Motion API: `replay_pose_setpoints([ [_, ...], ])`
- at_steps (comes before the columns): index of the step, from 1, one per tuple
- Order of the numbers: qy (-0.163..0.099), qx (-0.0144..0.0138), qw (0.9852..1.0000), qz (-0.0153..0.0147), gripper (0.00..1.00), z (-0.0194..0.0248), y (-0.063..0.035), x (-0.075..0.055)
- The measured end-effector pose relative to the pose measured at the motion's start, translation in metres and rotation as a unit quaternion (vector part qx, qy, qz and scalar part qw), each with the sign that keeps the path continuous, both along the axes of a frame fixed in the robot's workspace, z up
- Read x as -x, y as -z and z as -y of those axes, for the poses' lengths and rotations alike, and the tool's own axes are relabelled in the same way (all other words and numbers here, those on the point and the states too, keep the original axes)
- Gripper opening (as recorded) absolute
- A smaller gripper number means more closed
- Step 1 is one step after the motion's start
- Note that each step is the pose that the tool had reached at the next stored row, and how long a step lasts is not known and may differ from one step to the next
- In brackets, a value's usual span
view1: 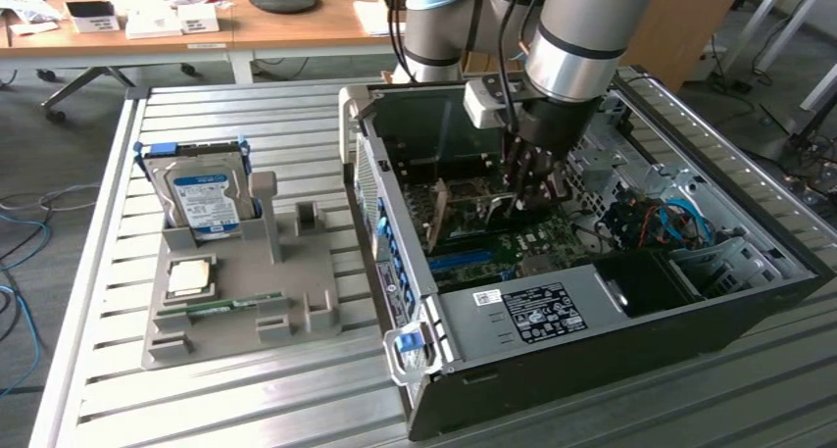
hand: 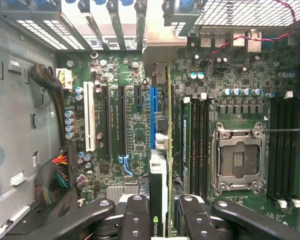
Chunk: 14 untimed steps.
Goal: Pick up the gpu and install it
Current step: 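Insert the gpu into the slot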
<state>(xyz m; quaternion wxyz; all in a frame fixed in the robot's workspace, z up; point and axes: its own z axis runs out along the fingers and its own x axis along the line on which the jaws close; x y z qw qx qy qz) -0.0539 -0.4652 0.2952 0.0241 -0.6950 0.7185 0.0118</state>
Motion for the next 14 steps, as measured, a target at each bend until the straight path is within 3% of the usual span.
replay_pose_setpoints([
  [14, 0.000, 0.0001, 1.0000, -0.0001, 0.27, 0.0000, 0.0016, 0.0007],
])
